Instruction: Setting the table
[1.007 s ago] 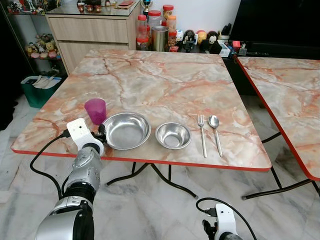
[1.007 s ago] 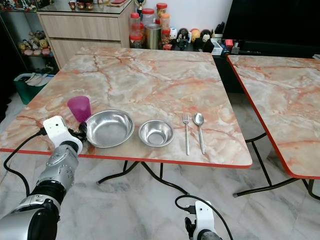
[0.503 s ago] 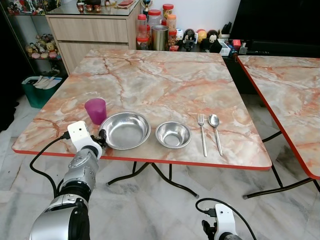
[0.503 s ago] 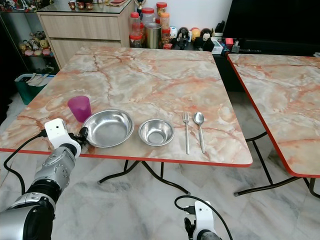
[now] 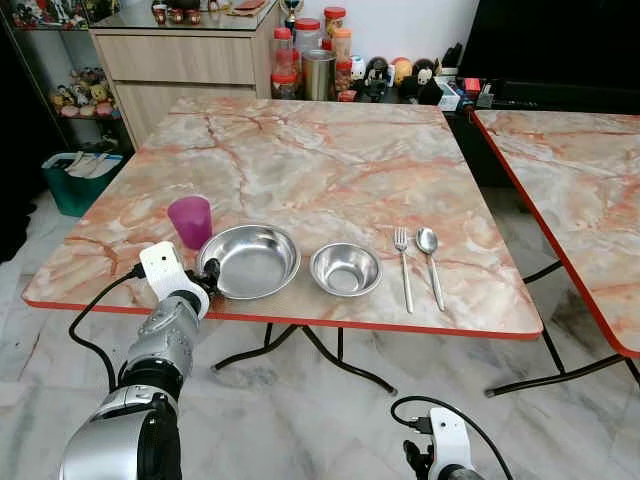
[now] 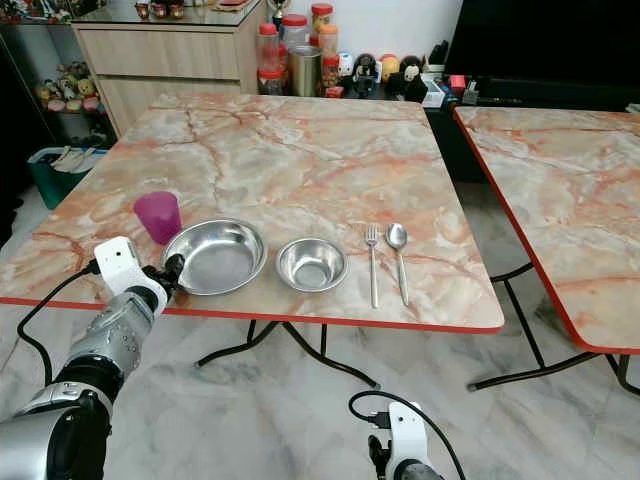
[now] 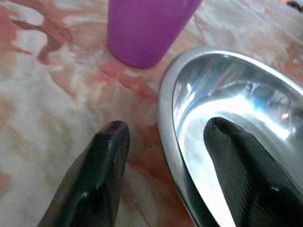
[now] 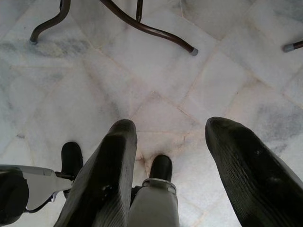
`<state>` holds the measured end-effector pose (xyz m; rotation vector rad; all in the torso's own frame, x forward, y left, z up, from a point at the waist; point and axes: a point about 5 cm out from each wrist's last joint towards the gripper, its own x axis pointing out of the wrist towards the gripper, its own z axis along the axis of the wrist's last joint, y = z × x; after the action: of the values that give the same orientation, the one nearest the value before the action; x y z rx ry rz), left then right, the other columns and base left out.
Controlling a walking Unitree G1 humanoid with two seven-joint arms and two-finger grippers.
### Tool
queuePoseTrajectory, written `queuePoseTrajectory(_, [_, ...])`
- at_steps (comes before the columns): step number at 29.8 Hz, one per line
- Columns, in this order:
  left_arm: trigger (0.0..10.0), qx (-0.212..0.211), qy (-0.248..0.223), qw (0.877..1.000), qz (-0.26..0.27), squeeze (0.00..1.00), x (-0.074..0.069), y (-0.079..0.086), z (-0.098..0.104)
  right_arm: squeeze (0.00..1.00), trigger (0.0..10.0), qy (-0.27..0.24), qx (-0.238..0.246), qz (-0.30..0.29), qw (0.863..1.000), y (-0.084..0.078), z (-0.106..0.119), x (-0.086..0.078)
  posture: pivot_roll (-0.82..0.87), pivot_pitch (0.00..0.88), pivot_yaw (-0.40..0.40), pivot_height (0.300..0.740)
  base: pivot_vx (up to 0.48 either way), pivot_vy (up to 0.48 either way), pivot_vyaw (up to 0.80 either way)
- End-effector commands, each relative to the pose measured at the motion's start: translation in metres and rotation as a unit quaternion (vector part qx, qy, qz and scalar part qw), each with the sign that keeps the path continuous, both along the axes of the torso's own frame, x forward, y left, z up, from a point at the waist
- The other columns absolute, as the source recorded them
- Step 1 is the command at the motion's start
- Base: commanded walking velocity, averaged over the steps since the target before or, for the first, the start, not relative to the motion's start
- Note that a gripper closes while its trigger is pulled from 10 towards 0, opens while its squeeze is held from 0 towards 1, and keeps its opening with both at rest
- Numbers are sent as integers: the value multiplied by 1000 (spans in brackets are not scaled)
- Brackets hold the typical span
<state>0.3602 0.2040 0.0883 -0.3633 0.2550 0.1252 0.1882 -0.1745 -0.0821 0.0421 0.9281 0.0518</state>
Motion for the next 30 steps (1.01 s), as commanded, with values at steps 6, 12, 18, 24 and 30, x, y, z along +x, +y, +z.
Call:
queuePoseTrajectory(6, [4118,8,18,1000,-20,0,1,-6,-3,0,10000,2,2,-8,1000,0,0,0,8,0,-9,740,0,0,0])
queuePoseTrajectory(12, [0,6,15,1000,-19,0,1,-7,-1,0,10000,2,3,-11,1000,0,0,0,14,0,-12,740,0,0,0])
queuePoseTrajectory(18, [0,7,12,1000,-4,0,1,-2,1,0,10000,2,2,-11,1000,0,0,1,17,0,-13,740,0,0,0])
queuePoseTrajectory(24, [0,10,14,1000,4,0,2,2,2,0,10000,2,2,-9,1000,1,0,1,20,0,-16,740,0,0,0])
queuePoseTrajectory(30, [0,0,4,1000,13,0,2,4,6,0,10000,3,1,-9,1000,1,0,1,19,0,-17,740,0,0,0])
